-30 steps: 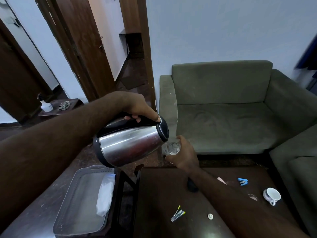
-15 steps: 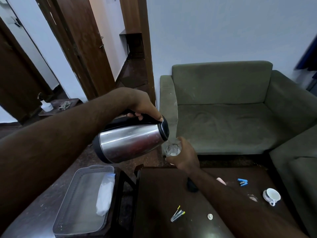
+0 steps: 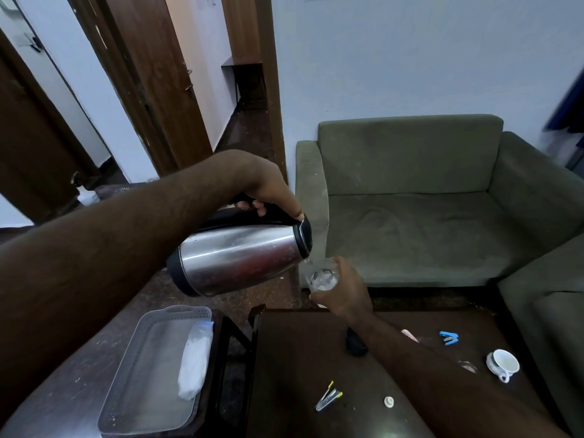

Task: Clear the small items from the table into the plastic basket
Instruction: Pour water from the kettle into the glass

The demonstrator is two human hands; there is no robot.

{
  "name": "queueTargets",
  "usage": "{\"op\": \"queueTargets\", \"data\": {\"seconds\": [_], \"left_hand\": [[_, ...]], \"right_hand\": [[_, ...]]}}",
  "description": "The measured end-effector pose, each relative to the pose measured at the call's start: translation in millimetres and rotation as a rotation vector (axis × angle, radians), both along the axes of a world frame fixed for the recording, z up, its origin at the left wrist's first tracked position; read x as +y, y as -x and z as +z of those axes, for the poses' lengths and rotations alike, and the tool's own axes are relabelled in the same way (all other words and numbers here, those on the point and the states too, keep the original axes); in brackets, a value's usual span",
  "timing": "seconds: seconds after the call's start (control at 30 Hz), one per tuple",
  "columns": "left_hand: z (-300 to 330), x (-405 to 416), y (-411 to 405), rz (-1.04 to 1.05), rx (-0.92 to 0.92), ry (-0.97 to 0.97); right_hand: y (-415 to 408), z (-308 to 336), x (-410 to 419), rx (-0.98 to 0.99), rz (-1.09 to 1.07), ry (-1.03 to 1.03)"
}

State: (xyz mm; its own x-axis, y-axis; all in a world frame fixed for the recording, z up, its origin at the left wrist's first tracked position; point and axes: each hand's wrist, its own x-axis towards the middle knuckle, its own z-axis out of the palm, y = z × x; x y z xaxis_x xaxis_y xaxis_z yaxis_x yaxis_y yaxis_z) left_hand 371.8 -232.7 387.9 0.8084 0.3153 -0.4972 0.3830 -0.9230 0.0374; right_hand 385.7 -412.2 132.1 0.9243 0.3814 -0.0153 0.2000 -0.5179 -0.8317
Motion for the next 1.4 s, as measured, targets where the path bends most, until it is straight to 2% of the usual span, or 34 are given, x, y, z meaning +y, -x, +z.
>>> {"op": "queueTargets", "data": {"seconds": [1.4], "left_hand": [[3, -11, 10, 0.002, 0.012, -0.024]], "right_hand": [[9, -18, 3, 0.066, -0.047, -0.006]]}}
